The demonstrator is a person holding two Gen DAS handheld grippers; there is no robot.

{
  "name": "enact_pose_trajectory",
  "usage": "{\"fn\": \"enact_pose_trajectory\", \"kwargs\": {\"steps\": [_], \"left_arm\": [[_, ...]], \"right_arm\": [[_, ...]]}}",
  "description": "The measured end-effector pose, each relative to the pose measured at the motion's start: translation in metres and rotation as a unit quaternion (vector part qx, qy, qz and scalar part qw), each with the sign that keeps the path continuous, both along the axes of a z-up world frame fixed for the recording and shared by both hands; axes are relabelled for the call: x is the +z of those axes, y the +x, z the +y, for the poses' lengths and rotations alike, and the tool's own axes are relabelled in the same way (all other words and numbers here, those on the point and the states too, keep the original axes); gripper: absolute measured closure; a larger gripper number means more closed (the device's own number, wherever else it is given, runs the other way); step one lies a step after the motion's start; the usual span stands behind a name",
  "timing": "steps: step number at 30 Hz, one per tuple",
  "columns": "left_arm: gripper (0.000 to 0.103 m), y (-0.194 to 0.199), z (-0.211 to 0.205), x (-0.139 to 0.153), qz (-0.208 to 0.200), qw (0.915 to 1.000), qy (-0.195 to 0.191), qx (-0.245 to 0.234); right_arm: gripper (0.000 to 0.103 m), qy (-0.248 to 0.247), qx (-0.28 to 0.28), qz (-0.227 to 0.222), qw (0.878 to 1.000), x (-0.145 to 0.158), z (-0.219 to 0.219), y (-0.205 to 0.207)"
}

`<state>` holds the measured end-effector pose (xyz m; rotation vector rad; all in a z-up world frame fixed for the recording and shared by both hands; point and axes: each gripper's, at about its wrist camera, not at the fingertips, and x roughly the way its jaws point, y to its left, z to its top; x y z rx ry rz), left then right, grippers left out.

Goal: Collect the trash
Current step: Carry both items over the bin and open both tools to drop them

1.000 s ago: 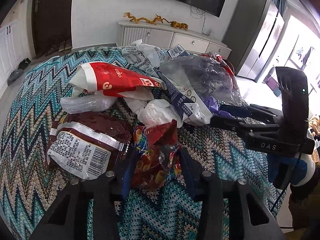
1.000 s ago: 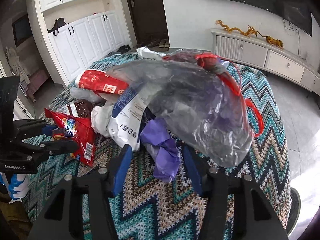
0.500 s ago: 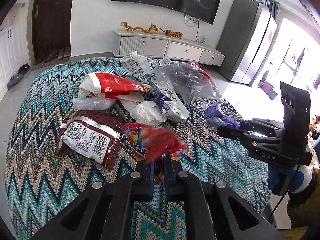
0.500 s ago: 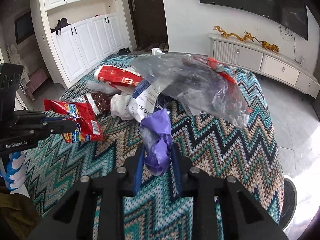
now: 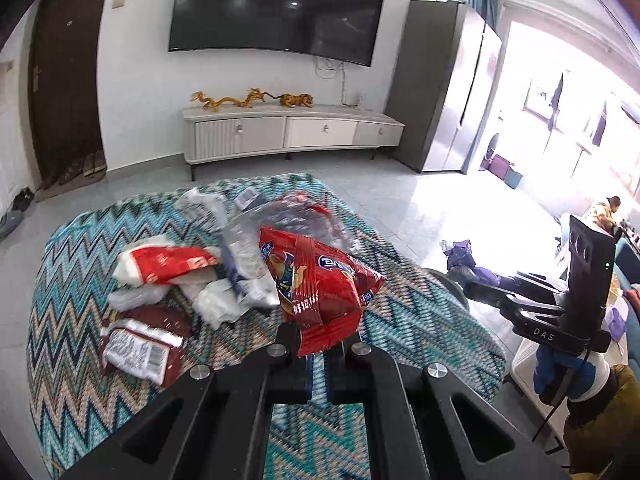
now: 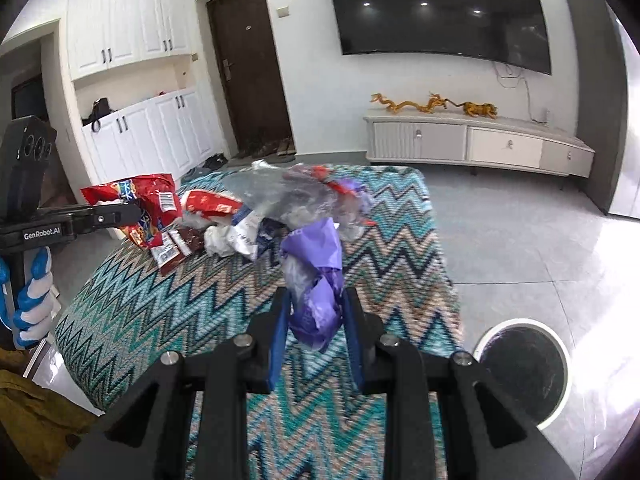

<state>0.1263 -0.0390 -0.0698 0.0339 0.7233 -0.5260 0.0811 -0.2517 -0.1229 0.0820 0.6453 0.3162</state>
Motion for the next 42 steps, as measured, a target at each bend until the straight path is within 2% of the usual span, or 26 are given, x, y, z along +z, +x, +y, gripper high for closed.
{"fn": "enact_pose_trajectory", "kwargs": {"steps": [5,9,13,16,21,24,27,29,30,31,33,35,38,42], "left_arm": [[0.099,0.027,-0.091,0.009,0.006,0.9968,0.016,-0.078],[0.099,0.051,-0.178,-0.004,0.022,0.9895,0.038,-0.138],[0.099,0.078,-0.262,-0.037,0.057,0.9801,0.063,-0.18],[0.099,0.097,-0.31,-0.068,0.089,0.9731,0.077,-0.198],[0.098,0.119,-0.365,-0.11,0.129,0.9651,0.091,-0.209],[0.098,0.133,-0.385,-0.134,0.154,0.963,0.093,-0.201],[0.092,0.142,-0.397,-0.156,0.175,0.9602,0.098,-0.195],[0.077,0.147,-0.401,-0.167,0.201,0.9564,0.089,-0.193],[0.066,0.147,-0.401,-0.169,0.208,0.9558,0.085,-0.19],[0.056,0.148,-0.401,-0.17,0.208,0.9567,0.084,-0.185],[0.044,0.149,-0.398,-0.167,0.206,0.9582,0.075,-0.183],[0.042,0.15,-0.394,-0.161,0.205,0.9595,0.064,-0.182],[0.042,0.145,-0.384,-0.147,0.197,0.9621,0.051,-0.181],[0.042,0.13,-0.363,-0.112,0.148,0.9724,0.046,-0.174]], "right_arm": [[0.078,0.011,-0.095,0.008,0.995,-0.013,-0.08,-0.01],[0.078,0.023,-0.168,0.037,0.985,-0.042,-0.145,-0.009],[0.078,0.04,-0.217,0.07,0.973,-0.084,-0.2,0.002],[0.078,0.055,-0.24,0.095,0.965,-0.116,-0.235,0.012],[0.076,0.075,-0.272,0.138,0.949,-0.164,-0.273,0.031],[0.075,0.083,-0.283,0.16,0.942,-0.186,-0.288,0.041],[0.075,0.086,-0.289,0.179,0.936,-0.205,-0.297,0.052],[0.075,0.092,-0.291,0.188,0.934,-0.213,-0.3,0.06],[0.073,0.092,-0.293,0.194,0.932,-0.217,-0.302,0.063],[0.066,0.09,-0.297,0.199,0.93,-0.221,-0.302,0.064],[0.056,0.091,-0.299,0.203,0.928,-0.225,-0.303,0.067],[0.048,0.091,-0.304,0.204,0.926,-0.222,-0.301,0.068],[0.047,0.083,-0.307,0.205,0.926,-0.216,-0.297,0.066],[0.047,0.069,-0.3,0.186,0.933,-0.186,-0.29,0.056]]}}
